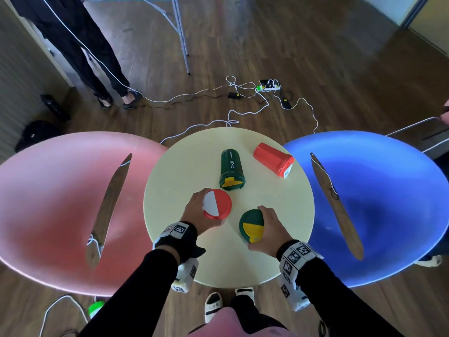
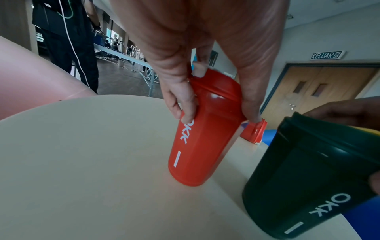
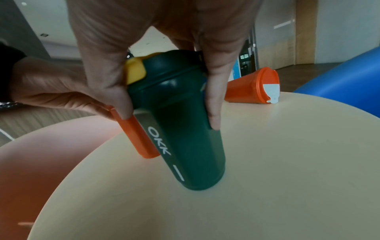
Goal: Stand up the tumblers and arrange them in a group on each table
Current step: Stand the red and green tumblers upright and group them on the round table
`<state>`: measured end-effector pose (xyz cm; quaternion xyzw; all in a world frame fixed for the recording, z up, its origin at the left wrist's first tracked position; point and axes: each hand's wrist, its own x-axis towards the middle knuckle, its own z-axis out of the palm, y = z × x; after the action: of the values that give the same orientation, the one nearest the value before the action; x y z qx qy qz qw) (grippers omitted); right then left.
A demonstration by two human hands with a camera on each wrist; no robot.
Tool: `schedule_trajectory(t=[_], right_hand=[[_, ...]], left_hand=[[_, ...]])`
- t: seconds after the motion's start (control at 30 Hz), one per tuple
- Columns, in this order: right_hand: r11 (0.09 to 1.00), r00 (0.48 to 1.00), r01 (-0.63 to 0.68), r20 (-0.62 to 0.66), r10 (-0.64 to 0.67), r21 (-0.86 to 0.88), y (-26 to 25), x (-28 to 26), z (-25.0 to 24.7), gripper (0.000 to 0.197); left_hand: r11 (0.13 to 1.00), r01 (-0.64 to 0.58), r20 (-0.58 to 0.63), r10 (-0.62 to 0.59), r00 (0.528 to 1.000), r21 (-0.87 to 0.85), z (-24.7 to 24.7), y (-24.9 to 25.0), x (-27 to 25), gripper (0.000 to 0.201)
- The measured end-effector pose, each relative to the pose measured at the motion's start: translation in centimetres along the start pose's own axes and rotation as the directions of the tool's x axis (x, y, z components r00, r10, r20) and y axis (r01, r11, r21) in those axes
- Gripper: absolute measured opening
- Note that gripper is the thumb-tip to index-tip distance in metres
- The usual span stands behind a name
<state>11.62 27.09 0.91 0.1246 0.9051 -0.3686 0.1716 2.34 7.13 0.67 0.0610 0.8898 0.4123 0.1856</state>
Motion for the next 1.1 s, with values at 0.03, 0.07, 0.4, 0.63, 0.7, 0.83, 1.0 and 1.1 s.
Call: schedule_trajectory(t=[0.03, 0.07, 0.4, 0.63, 0.7, 0.83, 1.0, 1.1], right_hand=[[1.000, 1.000, 0.009, 0.004, -0.009, 0.000, -0.2, 0.0, 0.1, 0.101], [1.000, 1.000, 0.017, 0.012, -0.017, 0.002, -0.4, 0.0, 0.3, 0.100], [0.997, 0.994, 0.081, 0.077, -0.082, 0.021, -1.5, 0.0, 1.8, 0.097], [0.994, 0.991, 0.104, 0.086, -0.106, 0.030, -1.6, 0.0, 2.3, 0.098], [0.994, 0.990, 0.110, 0.089, -0.112, 0.027, -1.5, 0.0, 2.3, 0.098], [0.993, 0.989, 0.113, 0.089, -0.116, 0.035, -1.2, 0.1, 2.4, 0.099], [0.990, 0.986, 0.129, 0.100, -0.134, 0.049, -0.5, 0.2, 2.3, 0.104], [0.990, 0.982, 0.123, 0.133, -0.133, 0.075, -0.3, 0.3, 1.5, 0.111]], left_hand=[[1.000, 0.002, 0.012, -0.002, 1.000, -0.004, 0.1, 0.1, 0.0, 0.096], [1.000, 0.003, 0.024, -0.003, 1.000, -0.009, 0.2, 0.1, 0.0, 0.097], [0.999, 0.021, 0.139, -0.016, 0.990, -0.037, 0.0, 0.0, 0.4, 0.106], [0.998, 0.029, 0.118, -0.023, 0.993, -0.047, 0.0, -0.1, 0.2, 0.096], [0.998, 0.036, 0.112, -0.030, 0.993, -0.050, 0.1, -0.1, 0.1, 0.093], [0.997, 0.044, 0.106, -0.038, 0.994, -0.056, 0.2, 0.1, -0.1, 0.088], [0.998, 0.039, 0.108, -0.034, 0.994, -0.052, 0.3, 0.2, -0.2, 0.090], [0.998, 0.039, 0.095, -0.035, 0.995, -0.043, 0.3, 0.1, 0.0, 0.089]])
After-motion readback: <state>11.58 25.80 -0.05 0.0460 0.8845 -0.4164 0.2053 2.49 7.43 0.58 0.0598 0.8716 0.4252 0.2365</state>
